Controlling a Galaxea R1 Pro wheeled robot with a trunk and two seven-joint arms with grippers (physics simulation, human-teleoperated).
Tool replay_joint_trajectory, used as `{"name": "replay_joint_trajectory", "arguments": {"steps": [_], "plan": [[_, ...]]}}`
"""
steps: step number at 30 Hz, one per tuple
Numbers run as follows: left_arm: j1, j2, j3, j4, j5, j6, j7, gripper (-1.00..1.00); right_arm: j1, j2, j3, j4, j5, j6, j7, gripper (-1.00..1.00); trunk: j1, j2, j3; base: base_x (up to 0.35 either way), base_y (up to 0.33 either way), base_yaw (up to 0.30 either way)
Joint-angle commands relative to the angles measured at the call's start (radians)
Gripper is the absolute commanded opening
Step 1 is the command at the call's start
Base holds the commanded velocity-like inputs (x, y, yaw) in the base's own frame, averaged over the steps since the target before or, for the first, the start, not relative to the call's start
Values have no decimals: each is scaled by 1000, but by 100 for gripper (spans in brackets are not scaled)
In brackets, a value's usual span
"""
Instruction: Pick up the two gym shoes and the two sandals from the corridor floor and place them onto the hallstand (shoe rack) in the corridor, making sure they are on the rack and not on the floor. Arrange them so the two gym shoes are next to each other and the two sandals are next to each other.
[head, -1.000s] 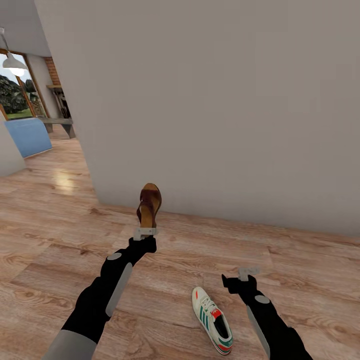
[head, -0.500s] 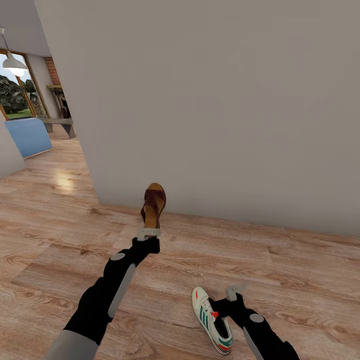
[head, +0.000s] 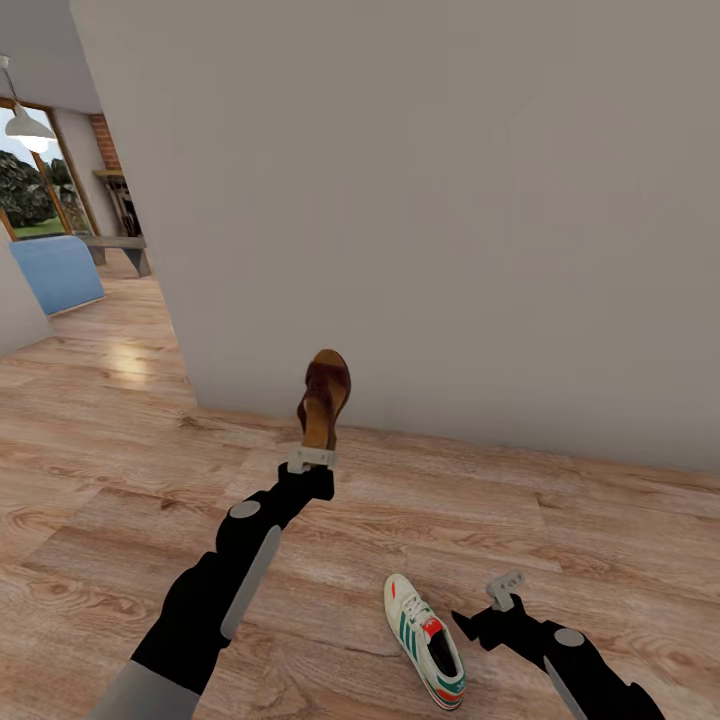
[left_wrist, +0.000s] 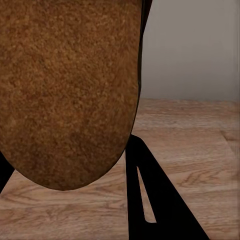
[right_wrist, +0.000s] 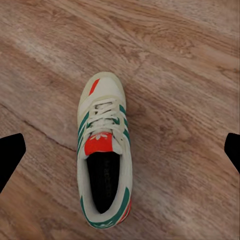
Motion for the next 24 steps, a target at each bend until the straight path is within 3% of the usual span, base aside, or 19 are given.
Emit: {"name": "replay_joint_trajectory", "arguments": {"steps": [1,13,17,24], "plan": [[0,0,0,-1,3,6,-2,-100,0,-1,2,-2,2,5,1,100,0,0,-1,0,0,0],[0,3,7,-22,3,6,-2,-100,0,3,0,-5,-3,7,-5,100,0,0,-3,0,0,2],[0,1,6,-33,4,6,-2,-100,0,4,0,-5,-4,7,-5,100,15,-28,-21,0,0,51],[0,2,5,-38,3,6,-2,-100,0,1,-2,-6,-5,7,-4,100,18,-30,-59,0,0,54]]}}
